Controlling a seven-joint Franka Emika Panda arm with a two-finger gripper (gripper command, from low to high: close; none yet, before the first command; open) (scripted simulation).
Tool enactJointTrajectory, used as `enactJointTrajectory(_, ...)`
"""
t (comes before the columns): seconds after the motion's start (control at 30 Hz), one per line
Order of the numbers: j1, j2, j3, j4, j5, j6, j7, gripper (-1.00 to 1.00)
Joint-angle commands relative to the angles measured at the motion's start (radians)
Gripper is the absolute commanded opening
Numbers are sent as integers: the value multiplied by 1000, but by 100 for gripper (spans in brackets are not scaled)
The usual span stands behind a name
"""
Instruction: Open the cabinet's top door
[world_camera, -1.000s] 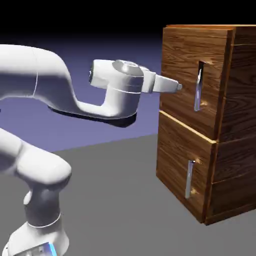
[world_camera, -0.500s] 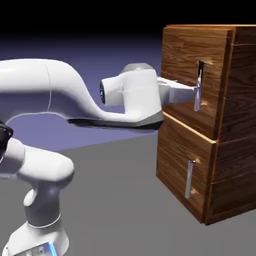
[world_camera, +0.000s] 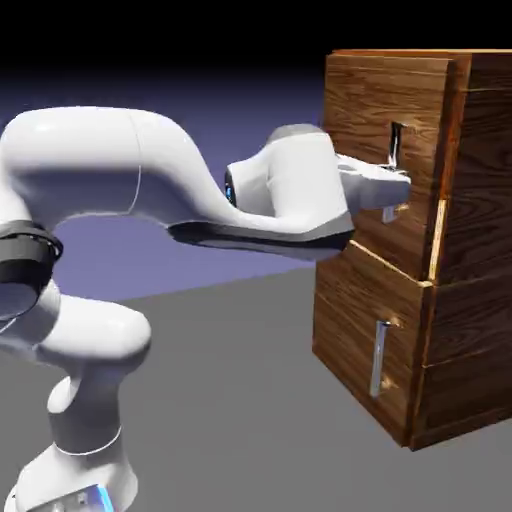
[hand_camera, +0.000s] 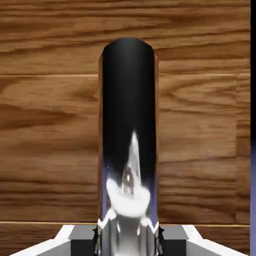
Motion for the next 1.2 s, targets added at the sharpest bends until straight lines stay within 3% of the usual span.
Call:
enactJointTrajectory(0.0, -36, 1, 32, -21, 21, -13, 0, -100)
enactJointTrajectory(0.5, -467, -151, 542, -329, 538, -252, -174, -100)
enactJointTrajectory(0.87, -503, -293, 896, -448, 1016, -571, -333, -100)
enactJointTrajectory(1.17, -486, -248, 1222, -387, 1372, -913, -360, -100)
